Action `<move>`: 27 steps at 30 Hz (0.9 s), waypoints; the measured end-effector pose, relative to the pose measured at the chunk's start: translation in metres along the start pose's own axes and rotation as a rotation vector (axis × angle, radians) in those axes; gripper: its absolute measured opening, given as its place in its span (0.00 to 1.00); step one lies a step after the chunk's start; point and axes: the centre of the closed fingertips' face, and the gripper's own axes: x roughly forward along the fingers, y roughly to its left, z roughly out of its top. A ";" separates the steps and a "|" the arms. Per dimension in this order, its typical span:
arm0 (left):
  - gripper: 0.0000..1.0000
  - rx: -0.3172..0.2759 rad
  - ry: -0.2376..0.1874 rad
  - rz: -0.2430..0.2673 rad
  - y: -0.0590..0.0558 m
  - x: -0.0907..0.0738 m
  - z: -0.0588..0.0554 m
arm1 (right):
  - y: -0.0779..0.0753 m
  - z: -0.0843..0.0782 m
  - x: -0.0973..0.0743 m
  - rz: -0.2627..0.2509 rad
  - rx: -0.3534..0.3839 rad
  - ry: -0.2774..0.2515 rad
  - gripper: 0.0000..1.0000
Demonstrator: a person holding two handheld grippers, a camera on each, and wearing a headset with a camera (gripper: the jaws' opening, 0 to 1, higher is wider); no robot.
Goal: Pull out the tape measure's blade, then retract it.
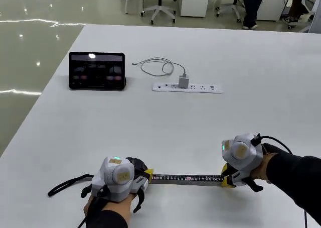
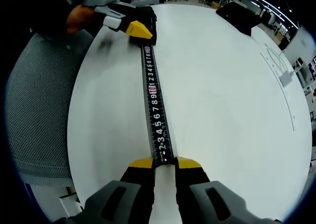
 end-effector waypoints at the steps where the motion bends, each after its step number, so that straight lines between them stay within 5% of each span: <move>1: 0.64 -0.001 0.000 0.000 0.000 0.000 0.000 | 0.001 0.001 0.001 -0.001 -0.008 0.003 0.11; 27: 0.64 -0.002 0.005 -0.005 0.000 0.000 -0.001 | 0.003 0.027 0.011 -0.002 -0.011 -0.043 0.10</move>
